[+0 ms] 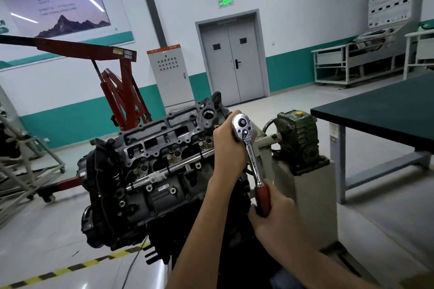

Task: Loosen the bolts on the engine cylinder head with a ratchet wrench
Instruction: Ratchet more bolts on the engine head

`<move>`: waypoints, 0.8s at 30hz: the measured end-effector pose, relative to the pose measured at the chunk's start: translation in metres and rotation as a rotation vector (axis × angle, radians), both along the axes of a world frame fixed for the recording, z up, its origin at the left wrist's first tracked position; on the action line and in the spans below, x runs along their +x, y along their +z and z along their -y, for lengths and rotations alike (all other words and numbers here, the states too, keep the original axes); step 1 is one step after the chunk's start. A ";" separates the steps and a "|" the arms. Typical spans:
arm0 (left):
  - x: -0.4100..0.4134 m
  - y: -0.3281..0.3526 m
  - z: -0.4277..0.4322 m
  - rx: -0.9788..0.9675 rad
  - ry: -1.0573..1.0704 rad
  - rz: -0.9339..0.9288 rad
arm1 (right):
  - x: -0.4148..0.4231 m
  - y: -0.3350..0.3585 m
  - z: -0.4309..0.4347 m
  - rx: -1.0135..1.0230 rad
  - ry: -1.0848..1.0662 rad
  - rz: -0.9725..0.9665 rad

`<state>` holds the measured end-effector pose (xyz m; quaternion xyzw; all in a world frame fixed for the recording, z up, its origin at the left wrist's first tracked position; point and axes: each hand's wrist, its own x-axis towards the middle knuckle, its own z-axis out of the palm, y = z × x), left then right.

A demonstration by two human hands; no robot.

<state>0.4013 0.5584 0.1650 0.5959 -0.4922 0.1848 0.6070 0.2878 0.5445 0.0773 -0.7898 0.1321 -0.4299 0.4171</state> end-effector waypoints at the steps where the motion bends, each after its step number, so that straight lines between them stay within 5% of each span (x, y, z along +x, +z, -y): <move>1: 0.000 0.001 0.000 0.009 -0.018 -0.029 | 0.003 -0.001 -0.006 0.028 0.002 0.025; 4: 0.002 0.003 0.000 0.057 -0.029 -0.099 | -0.002 0.001 0.012 -0.025 0.057 -0.031; 8: 0.006 0.008 -0.003 0.143 -0.006 -0.083 | -0.025 0.027 0.084 -0.401 0.022 -0.267; 13: 0.004 0.016 -0.008 0.196 -0.075 -0.103 | -0.029 0.091 0.139 -0.859 -0.183 -0.294; 17: 0.004 0.012 -0.014 0.202 -0.104 -0.086 | -0.025 0.076 0.130 -0.766 -0.197 -0.284; 24: 0.002 0.001 -0.002 0.079 0.027 0.020 | -0.013 0.003 0.034 -0.193 -0.135 -0.065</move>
